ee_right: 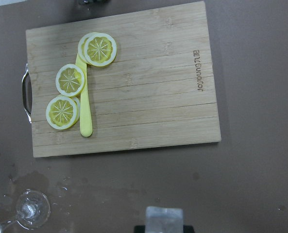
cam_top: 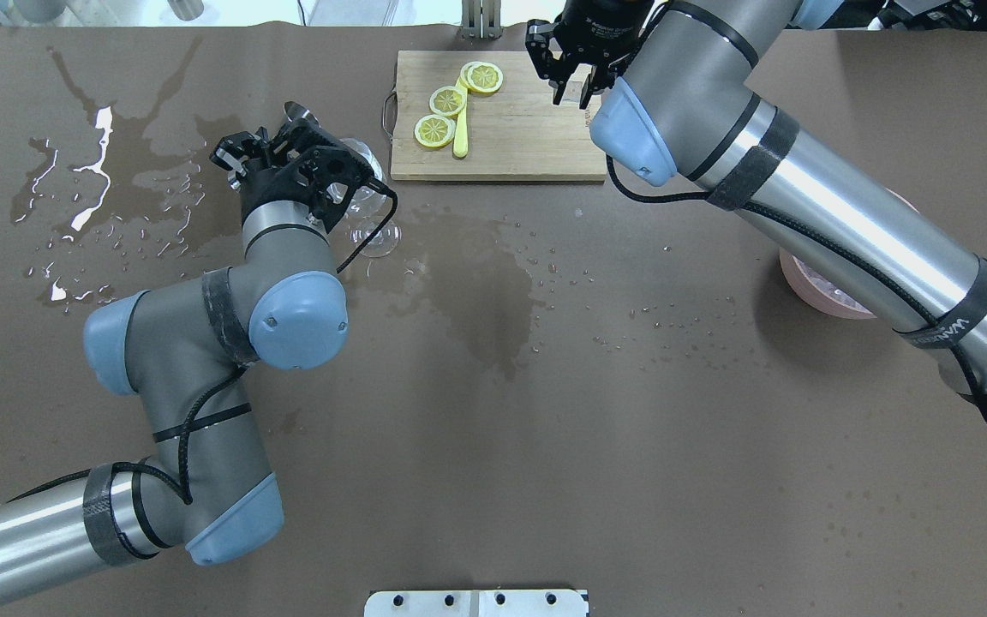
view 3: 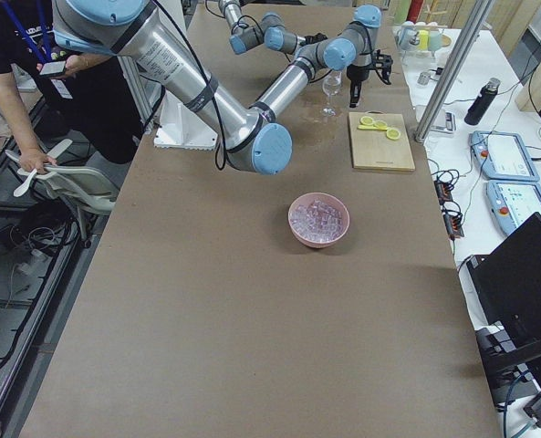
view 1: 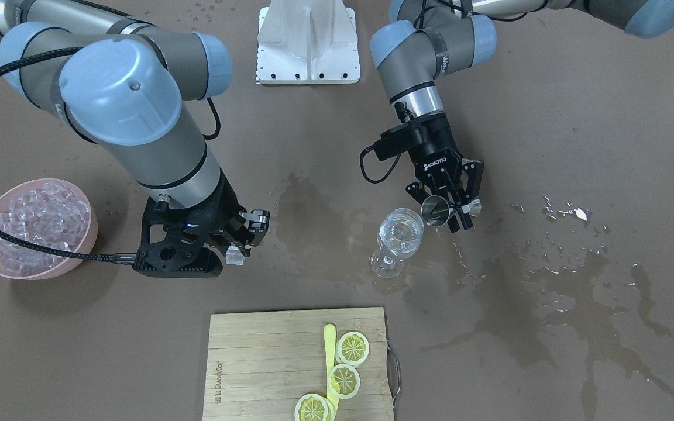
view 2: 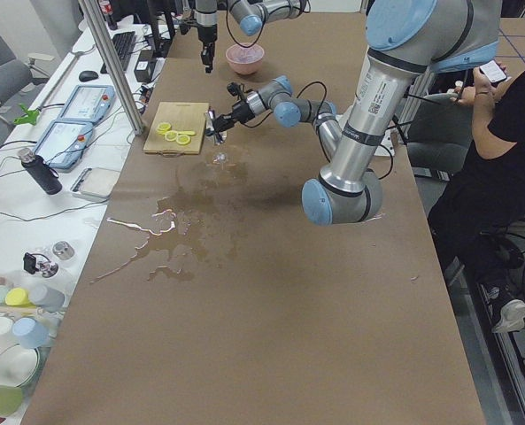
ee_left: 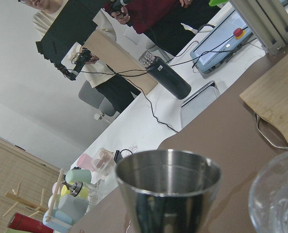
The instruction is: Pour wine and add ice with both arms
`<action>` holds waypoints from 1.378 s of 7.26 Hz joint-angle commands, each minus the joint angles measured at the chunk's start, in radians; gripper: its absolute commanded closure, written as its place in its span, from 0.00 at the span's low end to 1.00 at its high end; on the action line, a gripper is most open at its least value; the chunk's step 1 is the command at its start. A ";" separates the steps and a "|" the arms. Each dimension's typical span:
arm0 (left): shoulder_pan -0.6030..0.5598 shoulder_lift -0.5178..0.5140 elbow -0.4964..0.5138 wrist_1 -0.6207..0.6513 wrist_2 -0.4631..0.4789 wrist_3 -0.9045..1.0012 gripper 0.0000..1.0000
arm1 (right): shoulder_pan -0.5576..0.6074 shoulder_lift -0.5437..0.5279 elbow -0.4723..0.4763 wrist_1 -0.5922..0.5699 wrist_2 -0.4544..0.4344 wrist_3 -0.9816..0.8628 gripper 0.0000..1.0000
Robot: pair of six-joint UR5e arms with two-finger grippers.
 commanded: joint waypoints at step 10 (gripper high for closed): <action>-0.007 -0.005 -0.017 0.010 -0.003 0.195 0.90 | 0.012 0.005 0.000 0.005 0.023 0.002 1.00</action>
